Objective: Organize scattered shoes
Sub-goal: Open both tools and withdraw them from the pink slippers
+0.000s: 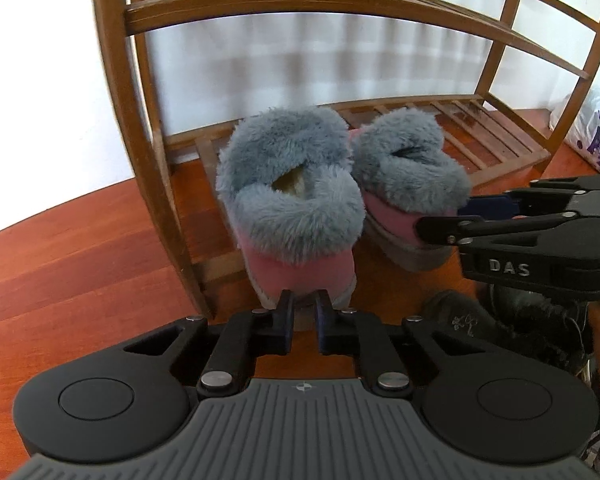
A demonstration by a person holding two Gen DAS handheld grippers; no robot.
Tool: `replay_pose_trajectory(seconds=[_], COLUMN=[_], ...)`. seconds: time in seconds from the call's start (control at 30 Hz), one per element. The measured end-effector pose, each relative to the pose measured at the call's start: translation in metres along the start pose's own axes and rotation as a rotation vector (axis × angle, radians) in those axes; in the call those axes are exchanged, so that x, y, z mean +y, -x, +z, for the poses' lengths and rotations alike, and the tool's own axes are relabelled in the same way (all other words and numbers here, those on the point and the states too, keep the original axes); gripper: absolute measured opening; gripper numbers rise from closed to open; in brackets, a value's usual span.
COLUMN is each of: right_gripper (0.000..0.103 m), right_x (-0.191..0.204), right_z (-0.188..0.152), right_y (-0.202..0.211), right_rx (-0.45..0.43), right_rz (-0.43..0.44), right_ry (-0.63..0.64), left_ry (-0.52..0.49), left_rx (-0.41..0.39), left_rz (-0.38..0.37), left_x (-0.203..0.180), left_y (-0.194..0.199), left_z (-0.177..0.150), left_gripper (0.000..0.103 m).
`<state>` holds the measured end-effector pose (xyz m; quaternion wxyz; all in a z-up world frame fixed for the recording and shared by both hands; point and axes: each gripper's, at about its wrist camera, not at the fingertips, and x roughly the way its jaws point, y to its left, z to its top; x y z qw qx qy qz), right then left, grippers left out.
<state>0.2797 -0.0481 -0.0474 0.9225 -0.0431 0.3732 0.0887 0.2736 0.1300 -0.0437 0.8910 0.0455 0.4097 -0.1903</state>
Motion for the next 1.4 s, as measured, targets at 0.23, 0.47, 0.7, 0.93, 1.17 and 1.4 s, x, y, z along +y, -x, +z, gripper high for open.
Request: replay_pose_trajectory(seconds=[0.23, 0.47, 0.7, 0.93, 1.17, 1.4], right_gripper=[0.044, 0.044, 0.044, 0.045, 0.046, 0.046], right_x=[0.002, 0.004, 0.008, 0.013, 0.017, 0.014], right_z=[0.008, 0.022, 0.035, 0.041, 0.042, 0.041], right_y=[-0.011, -0.032, -0.05, -0.059, -0.057, -0.05], right_rx=[-0.01, -0.023, -0.038, -0.044, -0.03, -0.017], right_rz=[0.001, -0.007, -0.021, -0.035, -0.037, -0.025], right_ry=[0.004, 0.007, 0.007, 0.013, 0.022, 0.01], left_ry=[0.006, 0.012, 0.005, -0.002, 0.005, 0.033], left_rx=[-0.013, -0.029, -0.058, -0.085, -0.083, -0.057], left_rz=[-0.001, 0.021, 0.074, 0.107, 0.105, 0.053], left_x=[-0.001, 0.002, -0.001, -0.003, -0.001, 0.002], left_y=[-0.012, -0.028, -0.043, -0.056, -0.059, -0.049], left_z=[0.014, 0.029, 0.035, 0.041, 0.042, 0.039], left_gripper=[0.011, 0.011, 0.012, 0.015, 0.014, 0.021])
